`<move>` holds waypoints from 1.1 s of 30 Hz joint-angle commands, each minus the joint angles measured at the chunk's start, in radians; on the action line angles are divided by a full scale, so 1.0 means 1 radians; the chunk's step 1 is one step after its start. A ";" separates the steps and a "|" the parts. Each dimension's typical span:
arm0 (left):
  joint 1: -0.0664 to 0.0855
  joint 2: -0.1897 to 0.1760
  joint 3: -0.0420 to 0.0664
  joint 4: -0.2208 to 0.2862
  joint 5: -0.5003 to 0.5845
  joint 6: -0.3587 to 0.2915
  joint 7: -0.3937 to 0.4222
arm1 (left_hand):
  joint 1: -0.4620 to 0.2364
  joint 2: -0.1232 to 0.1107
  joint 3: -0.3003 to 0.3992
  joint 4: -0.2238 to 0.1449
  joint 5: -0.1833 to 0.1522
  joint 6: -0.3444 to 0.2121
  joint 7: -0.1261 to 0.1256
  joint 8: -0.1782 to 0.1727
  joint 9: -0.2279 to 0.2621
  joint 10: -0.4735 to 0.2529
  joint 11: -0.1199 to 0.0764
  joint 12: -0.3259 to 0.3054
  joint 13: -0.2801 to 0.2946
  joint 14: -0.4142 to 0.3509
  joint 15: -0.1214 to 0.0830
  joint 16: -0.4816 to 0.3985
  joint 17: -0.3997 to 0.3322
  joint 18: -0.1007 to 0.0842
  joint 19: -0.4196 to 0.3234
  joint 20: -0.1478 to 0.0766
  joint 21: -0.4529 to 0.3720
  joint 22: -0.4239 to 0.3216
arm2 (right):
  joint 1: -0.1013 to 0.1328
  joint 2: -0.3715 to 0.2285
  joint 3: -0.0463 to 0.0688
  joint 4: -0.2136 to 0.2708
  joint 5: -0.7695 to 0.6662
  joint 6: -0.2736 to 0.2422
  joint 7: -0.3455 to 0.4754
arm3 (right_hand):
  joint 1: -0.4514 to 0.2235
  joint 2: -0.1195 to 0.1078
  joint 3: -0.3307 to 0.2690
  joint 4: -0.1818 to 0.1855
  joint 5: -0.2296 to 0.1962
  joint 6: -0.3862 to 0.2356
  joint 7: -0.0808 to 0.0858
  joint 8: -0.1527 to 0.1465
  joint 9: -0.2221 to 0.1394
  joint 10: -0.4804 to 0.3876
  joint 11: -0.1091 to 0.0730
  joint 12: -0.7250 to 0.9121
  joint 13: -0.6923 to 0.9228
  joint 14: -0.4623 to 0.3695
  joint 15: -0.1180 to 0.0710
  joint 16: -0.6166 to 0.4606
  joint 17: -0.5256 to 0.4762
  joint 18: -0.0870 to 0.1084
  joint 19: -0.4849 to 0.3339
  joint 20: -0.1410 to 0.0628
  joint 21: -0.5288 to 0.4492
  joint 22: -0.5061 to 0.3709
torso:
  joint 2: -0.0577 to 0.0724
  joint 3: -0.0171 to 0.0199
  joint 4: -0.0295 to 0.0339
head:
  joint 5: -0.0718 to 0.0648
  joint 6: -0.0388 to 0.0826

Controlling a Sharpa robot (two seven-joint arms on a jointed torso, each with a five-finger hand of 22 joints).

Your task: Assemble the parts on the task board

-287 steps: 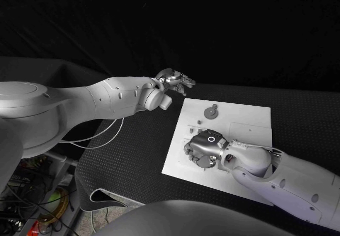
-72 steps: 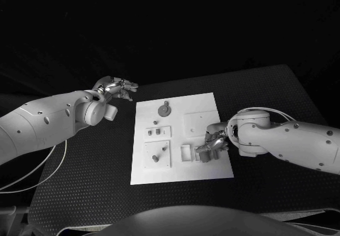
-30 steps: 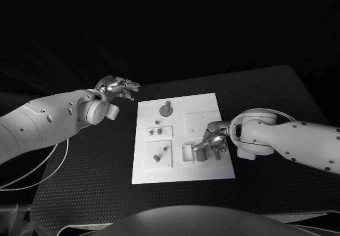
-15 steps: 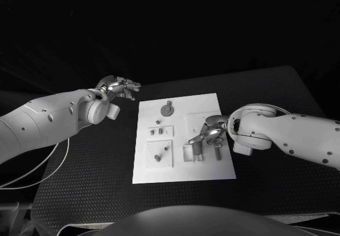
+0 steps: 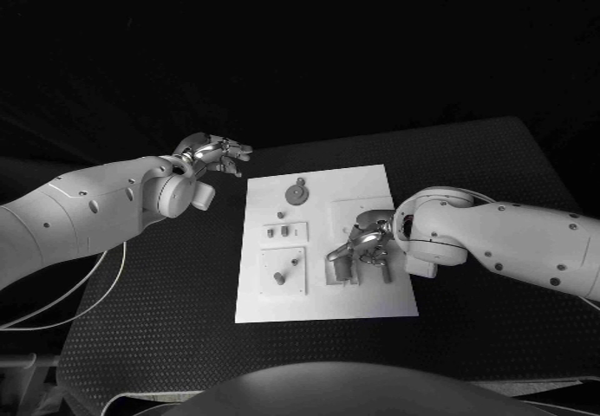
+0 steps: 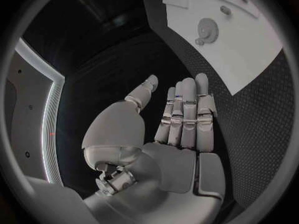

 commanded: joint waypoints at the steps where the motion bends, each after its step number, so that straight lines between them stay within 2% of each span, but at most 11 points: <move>1: 0.001 0.002 0.001 0.003 -0.002 0.017 0.001 | -0.009 0.001 -0.006 0.001 -0.003 -0.004 -0.001 0.005 -0.001 -0.001 0.001 0.001 0.001 0.008 -0.002 -0.003 0.002 0.011 0.003 0.000 -0.005 0.002 | -0.001 0.008 -0.002 -0.005 0.014 0.019 -0.003 | -0.010 0.001 0.209 -0.204 0.003 0.008 0.003 0.003 -0.001 0.009 0.001 0.003 -0.001 0.001 -0.005 0.000 -0.001 0.015 0.008 -0.002 -0.002 0.016 | -0.001 0.0013 0.0001 | 0.003 0.000; 10: 0.001 0.006 0.001 0.002 -0.002 0.019 0.001 | -0.011 0.001 -0.006 0.001 -0.003 -0.005 -0.001 0.004 -0.002 -0.002 0.001 0.001 0.001 0.007 -0.001 -0.004 0.002 0.011 0.003 0.000 -0.006 0.002 | -0.003 0.022 -0.011 -0.019 -0.017 -0.003 0.000 | -0.020 0.001 0.215 -0.203 0.003 0.008 0.003 0.003 0.000 0.009 0.000 0.004 -0.001 0.001 -0.005 0.000 -0.001 0.015 0.009 -0.002 -0.002 0.017 | -0.001 0.0015 -0.0007 | 0.007 0.000; 16: 0.001 0.003 0.001 0.002 -0.002 0.018 0.000 | -0.012 0.001 -0.006 0.001 -0.003 -0.005 -0.001 0.005 -0.002 -0.002 0.001 0.001 0.001 0.007 -0.001 -0.004 0.002 0.011 0.003 0.000 -0.006 0.002 | -0.005 0.022 -0.015 -0.023 -0.026 0.027 -0.007 | -0.026 -0.001 0.218 -0.203 0.003 0.007 0.003 0.001 0.001 0.008 0.001 0.003 -0.001 0.000 -0.005 -0.001 -0.002 0.015 0.009 -0.002 -0.002 0.016 | -0.001 0.0007 0.0000 | 0.009 0.000; 20: 0.001 0.005 0.001 0.001 -0.002 0.020 0.002 | -0.012 0.001 -0.006 0.001 -0.003 -0.005 -0.001 0.005 -0.002 -0.002 0.001 0.001 0.001 0.007 -0.001 -0.004 0.002 0.011 0.003 0.000 -0.006 0.002 | -0.014 0.026 -0.018 -0.027 -0.027 0.034 -0.008 | -0.038 -0.004 0.222 -0.202 0.003 0.004 0.004 0.000 0.002 0.006 0.002 0.001 -0.002 -0.001 -0.005 -0.003 -0.002 0.015 0.008 -0.002 -0.004 0.016 | -0.001 0.0011 -0.0007 | 0.010 0.000; 33: 0.001 0.005 0.001 0.001 -0.002 0.021 0.001 | -0.015 0.002 -0.006 0.002 -0.003 -0.005 0.000 0.005 -0.002 -0.002 0.001 0.001 0.001 0.007 -0.001 -0.004 0.002 0.011 0.003 0.000 -0.006 0.002 | -0.021 0.034 -0.019 -0.034 -0.037 -0.010 -0.007 | -0.053 -0.006 0.229 -0.199 0.002 0.003 0.004 -0.002 0.003 0.005 0.002 0.001 -0.003 -0.001 -0.005 -0.005 -0.003 0.015 0.008 -0.002 -0.005 0.015 | -0.001 0.0008 -0.0005 | 0.013 0.000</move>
